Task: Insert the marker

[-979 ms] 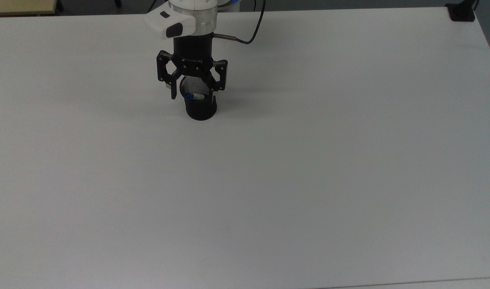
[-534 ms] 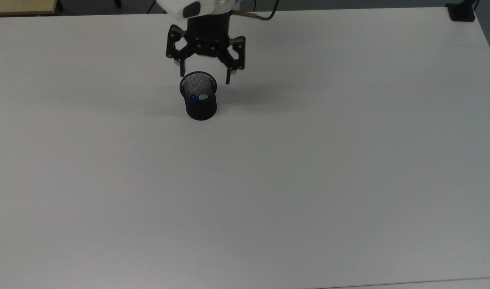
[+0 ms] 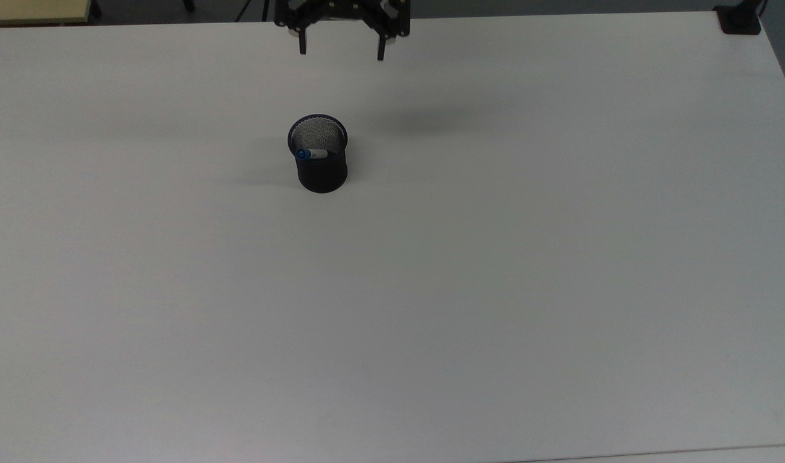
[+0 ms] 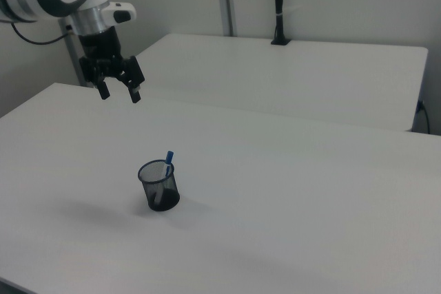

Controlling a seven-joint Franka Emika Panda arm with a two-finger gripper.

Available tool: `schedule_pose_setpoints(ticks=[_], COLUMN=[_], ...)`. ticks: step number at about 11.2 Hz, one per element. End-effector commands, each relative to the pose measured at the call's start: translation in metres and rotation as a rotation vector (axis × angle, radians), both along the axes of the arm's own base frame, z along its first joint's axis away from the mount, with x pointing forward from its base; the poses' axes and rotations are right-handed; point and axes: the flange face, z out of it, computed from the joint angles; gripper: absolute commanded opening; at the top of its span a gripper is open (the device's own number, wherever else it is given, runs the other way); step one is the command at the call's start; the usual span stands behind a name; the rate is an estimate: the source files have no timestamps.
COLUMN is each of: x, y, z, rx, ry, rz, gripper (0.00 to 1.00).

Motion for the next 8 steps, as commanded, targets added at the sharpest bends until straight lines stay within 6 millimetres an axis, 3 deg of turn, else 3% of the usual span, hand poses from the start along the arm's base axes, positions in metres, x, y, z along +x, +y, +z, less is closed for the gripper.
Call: schedule_pose_setpoints(ticks=[1,8], x=[-0.0054,-0.0035], y=[-0.0337,-0.0288], z=[0.0177,0.0171], rx=[0.038,0.032], ry=[0.039,0.024], rz=[0.05,-0.035], gripper=[1.0,1.0])
